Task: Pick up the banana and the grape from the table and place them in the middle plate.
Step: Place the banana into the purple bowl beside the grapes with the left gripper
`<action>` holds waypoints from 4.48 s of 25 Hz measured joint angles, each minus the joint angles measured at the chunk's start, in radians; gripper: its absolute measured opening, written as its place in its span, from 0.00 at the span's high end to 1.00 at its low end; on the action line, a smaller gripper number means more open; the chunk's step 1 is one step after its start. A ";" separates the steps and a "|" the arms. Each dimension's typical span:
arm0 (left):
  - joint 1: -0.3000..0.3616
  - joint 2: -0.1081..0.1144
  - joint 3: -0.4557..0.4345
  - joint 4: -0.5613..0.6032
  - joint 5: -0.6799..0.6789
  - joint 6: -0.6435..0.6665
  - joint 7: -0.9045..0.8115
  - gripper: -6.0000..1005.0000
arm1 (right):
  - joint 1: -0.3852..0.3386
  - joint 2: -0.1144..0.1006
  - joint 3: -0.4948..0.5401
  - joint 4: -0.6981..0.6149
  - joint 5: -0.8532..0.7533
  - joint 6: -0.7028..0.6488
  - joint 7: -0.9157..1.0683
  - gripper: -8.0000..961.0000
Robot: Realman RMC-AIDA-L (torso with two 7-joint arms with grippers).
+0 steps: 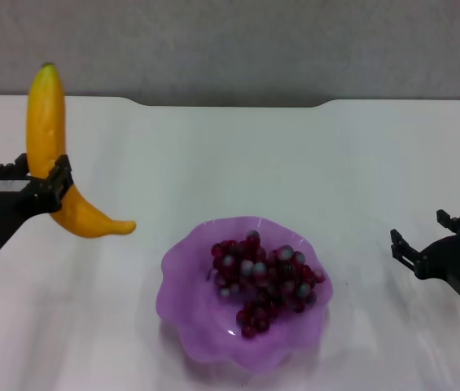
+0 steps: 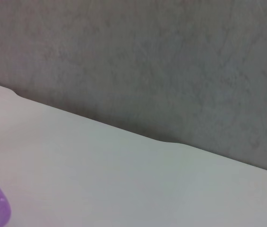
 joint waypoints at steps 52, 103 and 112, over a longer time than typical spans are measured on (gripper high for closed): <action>-0.280 -0.005 0.230 -0.142 -0.040 -0.712 0.681 0.49 | 0.006 0.002 0.000 0.000 0.000 0.001 0.000 0.11; -0.494 -0.012 0.225 0.068 -0.051 -0.603 0.340 0.49 | 0.006 0.002 -0.002 0.001 -0.001 0.001 0.000 0.11; -0.504 -0.014 0.235 0.107 -0.051 -0.566 0.320 0.49 | 0.007 0.002 -0.002 0.000 -0.002 0.001 0.000 0.11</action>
